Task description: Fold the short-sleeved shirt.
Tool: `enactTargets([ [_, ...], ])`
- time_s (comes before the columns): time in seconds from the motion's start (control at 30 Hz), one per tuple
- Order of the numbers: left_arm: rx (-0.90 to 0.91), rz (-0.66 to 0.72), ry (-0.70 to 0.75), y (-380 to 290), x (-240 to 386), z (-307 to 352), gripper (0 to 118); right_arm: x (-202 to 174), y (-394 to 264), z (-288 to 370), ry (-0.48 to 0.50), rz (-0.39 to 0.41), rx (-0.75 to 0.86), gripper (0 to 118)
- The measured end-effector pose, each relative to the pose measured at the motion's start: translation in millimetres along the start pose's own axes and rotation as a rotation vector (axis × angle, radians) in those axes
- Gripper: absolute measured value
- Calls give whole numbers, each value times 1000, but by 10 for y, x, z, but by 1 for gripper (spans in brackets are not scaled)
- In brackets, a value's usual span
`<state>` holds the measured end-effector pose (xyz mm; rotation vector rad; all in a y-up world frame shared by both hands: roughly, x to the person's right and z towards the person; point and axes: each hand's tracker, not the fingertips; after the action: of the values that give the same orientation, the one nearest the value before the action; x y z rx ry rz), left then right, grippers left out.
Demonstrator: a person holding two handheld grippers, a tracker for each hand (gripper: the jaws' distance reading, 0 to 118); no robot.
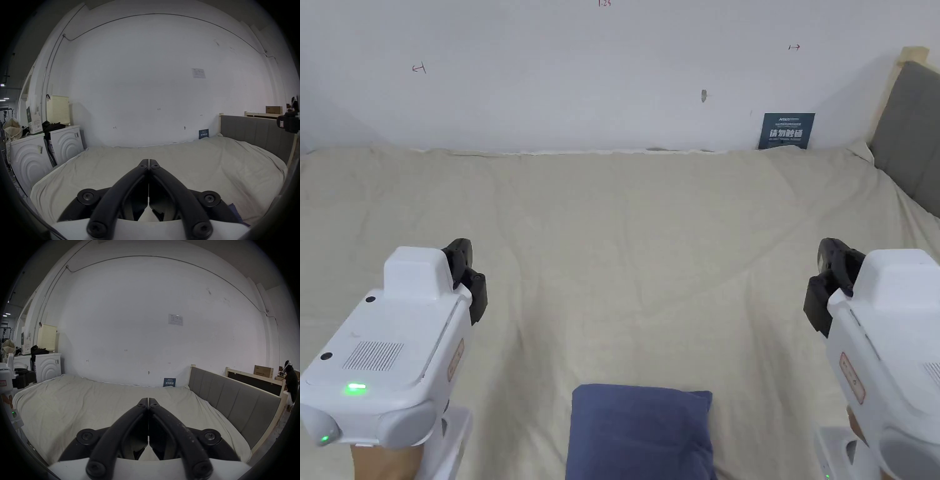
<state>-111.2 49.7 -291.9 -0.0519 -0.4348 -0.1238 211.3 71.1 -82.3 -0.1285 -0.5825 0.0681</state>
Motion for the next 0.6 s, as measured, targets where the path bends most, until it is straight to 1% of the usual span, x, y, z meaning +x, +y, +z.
enactTargets([
  [0.27, 0, 6, 4, -5, 8, 17, 0, -103, -52, -35, 34, -1, -24, 2],
  [0.37, -7, 16, -5, -15, 17, 20, 0, -232, -192, -68, 106, -12, -80, 2],
  [0.47, -12, 19, -8, -47, 22, 30, 0, -444, -544, -152, 164, -33, -177, 2],
  [0.57, -26, 28, -16, -91, 12, 49, 0, -667, -988, -198, 187, 11, -270, 2],
  [0.6, -30, 30, -16, -106, 13, 55, 0, -757, -1206, -212, 205, 10, -312, 2],
])
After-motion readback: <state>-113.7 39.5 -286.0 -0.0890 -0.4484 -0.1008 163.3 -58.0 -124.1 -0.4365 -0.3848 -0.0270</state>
